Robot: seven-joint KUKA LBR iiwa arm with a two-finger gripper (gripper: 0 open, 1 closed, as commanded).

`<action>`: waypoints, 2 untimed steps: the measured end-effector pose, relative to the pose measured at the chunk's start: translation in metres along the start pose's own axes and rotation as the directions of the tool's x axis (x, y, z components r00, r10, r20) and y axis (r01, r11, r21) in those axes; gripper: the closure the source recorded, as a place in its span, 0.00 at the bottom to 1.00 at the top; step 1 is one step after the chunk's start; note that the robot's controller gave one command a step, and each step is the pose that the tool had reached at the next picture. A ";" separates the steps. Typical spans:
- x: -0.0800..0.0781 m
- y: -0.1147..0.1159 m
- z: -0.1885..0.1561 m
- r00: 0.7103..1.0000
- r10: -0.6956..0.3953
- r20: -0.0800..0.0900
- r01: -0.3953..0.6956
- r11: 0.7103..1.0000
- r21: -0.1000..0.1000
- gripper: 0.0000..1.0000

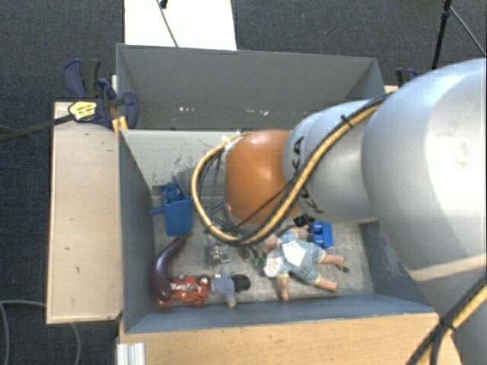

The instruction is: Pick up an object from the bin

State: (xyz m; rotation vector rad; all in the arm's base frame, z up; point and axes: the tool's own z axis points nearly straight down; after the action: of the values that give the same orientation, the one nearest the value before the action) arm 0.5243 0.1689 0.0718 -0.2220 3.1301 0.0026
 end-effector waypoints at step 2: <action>0.000 0.000 0.000 1.000 0.007 0.000 -0.007 1.000 0.000 1.00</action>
Offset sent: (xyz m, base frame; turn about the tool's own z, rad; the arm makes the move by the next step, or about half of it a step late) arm 0.0000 0.0000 0.0000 0.0000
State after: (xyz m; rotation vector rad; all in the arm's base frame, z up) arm 0.5242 0.1690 0.0718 -0.2109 3.1313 0.0030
